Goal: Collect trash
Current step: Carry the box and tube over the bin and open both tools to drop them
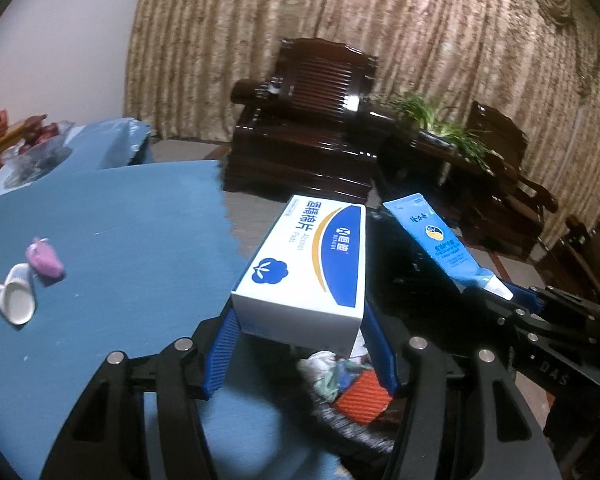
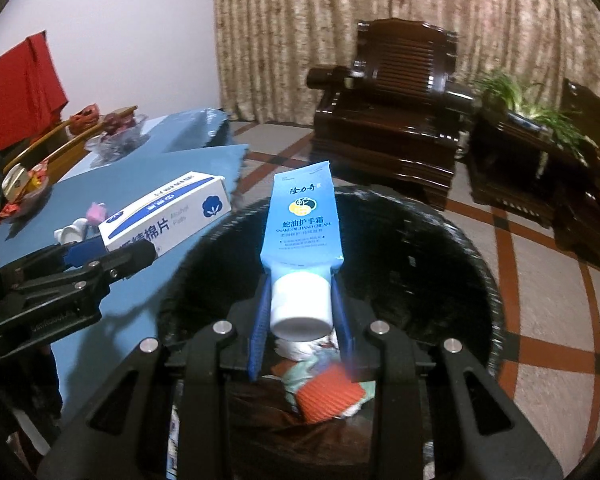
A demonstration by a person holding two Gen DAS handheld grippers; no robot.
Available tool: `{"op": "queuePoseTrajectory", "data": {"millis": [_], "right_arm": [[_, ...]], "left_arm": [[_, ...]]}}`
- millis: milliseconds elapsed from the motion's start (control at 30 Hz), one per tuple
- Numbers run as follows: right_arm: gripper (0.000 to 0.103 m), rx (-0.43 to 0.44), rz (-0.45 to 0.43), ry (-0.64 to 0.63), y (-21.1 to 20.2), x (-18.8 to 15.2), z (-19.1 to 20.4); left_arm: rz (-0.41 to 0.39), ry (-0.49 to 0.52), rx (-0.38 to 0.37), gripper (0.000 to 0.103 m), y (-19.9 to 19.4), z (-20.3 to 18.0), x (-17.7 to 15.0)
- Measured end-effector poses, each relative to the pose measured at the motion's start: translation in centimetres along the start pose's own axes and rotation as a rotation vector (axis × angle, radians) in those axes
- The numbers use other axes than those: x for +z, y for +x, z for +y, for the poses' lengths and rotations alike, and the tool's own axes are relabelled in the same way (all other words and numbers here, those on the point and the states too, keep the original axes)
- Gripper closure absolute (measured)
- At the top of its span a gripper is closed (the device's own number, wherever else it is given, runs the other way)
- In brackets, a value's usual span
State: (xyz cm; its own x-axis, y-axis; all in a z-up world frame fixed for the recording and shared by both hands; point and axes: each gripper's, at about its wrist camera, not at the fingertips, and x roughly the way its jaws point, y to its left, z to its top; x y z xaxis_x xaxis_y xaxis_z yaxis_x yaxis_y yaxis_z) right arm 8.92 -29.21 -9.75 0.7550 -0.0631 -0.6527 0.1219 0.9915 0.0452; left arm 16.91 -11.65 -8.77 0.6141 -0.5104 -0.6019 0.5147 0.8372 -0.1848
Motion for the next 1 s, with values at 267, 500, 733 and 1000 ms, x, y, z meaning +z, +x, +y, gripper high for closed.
{"op": "queuePoseTrajectory", "data": {"millis": [267,500,733,1000], "right_arm": [[0.074,-0.045,0.012,0.048,-0.4,-1.1,-3.2],[0.060,-0.091,0.034,0.054,-0.2,-1.8,-3.9],[0.011,-0.118,-0.016,0.059,-1.2,-1.8,-3.8],[0.007,-0.038,-0.061,0.039,-1.3,-0.6,-0.9]], "left_arm": [[0.029,0.033,-0.046,0.045,2.0,-3.2,0.4],[0.059,0.025,-0.094,0.037,2.9,-3.6,0.5],[0.041,0.002,-0.056,0.029,1.8,-2.1,0.7],[-0.036,-0.035,0.098,0.015,-2.6,2.7,0.3]]}}
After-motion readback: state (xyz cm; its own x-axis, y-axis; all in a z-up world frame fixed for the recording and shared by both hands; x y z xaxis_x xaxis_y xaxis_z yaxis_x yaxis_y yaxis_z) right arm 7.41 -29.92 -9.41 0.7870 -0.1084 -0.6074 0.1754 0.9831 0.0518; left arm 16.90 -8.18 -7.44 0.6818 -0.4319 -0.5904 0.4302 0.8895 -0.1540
